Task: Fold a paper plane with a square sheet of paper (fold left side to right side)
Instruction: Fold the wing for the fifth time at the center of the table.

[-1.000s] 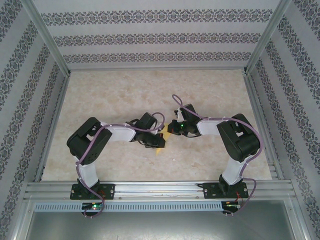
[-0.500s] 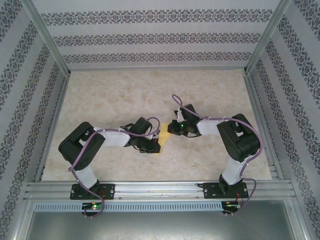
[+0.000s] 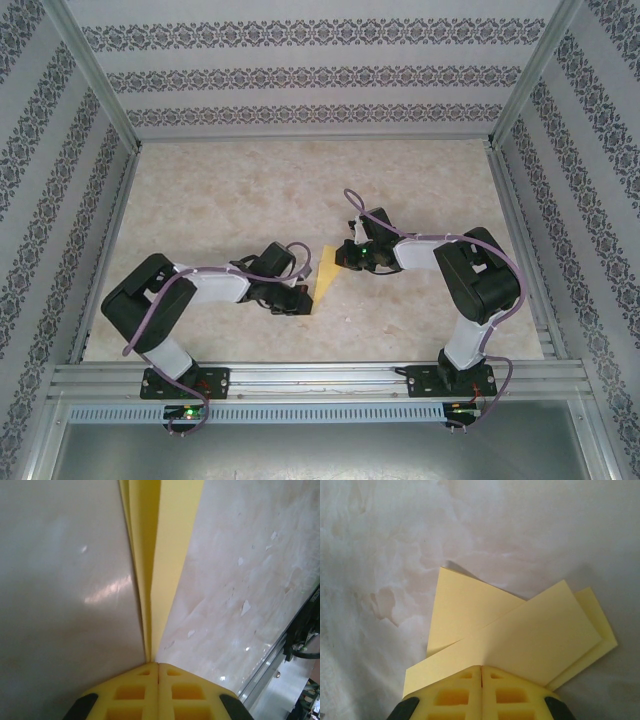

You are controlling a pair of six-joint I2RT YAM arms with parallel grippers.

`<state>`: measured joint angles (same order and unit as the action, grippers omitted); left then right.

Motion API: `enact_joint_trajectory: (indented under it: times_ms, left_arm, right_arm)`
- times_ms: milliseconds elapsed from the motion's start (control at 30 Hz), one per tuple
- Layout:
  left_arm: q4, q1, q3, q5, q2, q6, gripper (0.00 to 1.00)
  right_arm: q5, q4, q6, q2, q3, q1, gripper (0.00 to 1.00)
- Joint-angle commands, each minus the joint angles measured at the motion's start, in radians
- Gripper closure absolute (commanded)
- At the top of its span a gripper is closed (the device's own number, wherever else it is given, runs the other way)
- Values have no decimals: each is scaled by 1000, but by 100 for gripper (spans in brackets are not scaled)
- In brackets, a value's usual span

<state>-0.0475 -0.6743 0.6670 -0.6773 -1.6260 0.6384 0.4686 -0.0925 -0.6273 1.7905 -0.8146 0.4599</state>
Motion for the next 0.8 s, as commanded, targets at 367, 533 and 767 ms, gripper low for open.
enact_joint_trajectory:
  times_ms: [367,533,767]
  left_arm:
    - [-84,45,191,-36,-7,-19,96]
    - [-91,55,248,13,-100,-44,99]
    - [-61,56,233,51,-164,-33,100]
  right_arm:
    - [-89,128,20,26,28,-18,100]
    - [-88,128,16,21,31,-13,100]
    - [-81,125,8,12,31,-9,100]
